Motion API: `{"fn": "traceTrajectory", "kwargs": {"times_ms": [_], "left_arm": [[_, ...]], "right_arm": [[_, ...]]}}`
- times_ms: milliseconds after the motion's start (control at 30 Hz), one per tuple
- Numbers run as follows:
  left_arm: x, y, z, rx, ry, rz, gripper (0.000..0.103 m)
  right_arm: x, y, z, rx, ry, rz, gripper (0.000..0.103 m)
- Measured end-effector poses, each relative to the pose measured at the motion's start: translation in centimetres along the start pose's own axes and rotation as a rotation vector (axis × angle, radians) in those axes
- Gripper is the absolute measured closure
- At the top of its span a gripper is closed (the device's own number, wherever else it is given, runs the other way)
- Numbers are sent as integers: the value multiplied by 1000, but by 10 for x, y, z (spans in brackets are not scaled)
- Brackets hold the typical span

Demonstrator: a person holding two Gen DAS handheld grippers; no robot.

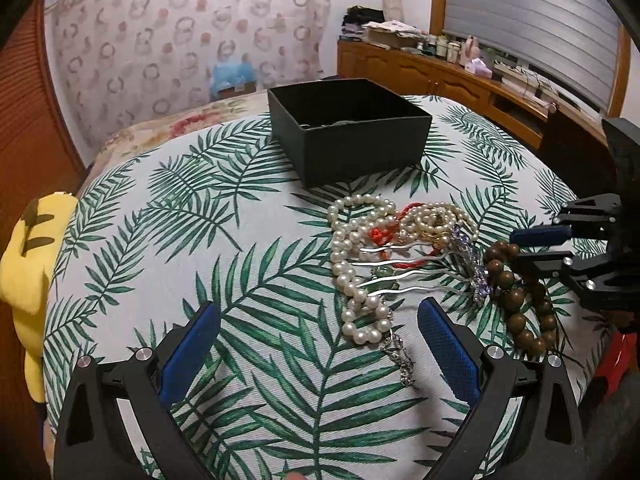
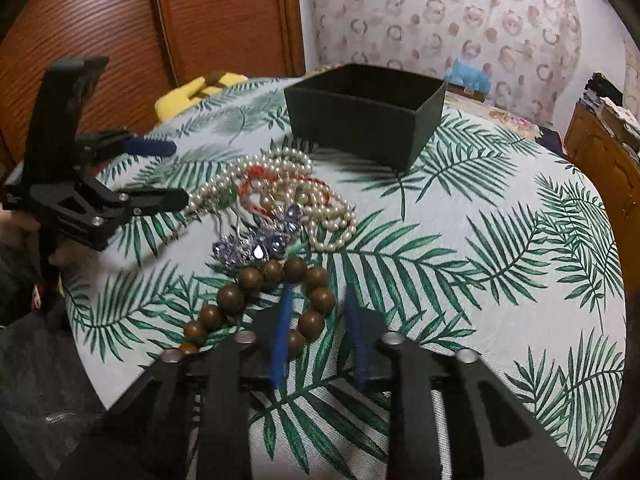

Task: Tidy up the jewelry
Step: 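Move both open tools back to the jewelry pile, then grasp a pearl necklace with the left tool while the right tool grasps the wooden bead bracelet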

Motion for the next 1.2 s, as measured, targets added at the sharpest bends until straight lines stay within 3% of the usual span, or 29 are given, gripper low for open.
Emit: {"fn": "traceTrajectory", "kwargs": {"times_ms": [167,300,400,467,633,800,1200], "left_arm": [[-5,-3,1,-8,1,-8,8],[-11,-6,4,-24,27,-12,8],[-13,-9,5,-32,38,-11,8],[-14,-11,5,-40,62,2,19],[-11,-17,-2,-24,96,34,65],[-3,-20,-13,-5,113,77,83],[3,-26,-31,19,97,73,87]], "right_arm": [[-11,1,2,4,57,4,87],[-31,4,7,1,160,-8,87],[-38,8,11,-7,165,-34,87],[-39,11,14,-13,163,-46,87],[-40,14,16,-39,142,-85,87],[-37,14,13,-52,131,-96,87],[-39,13,11,-57,120,-105,86]]}}
Point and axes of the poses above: each gripper's, at about its wrist camera, not at the fingertips, and z roughly against the way its jaws point, x to its left, y to its underside, the point moved 8 cm from there along -z, roughly the way its jaws point, and after that the axes turned 1 degree about z, right-handed, at the moved point
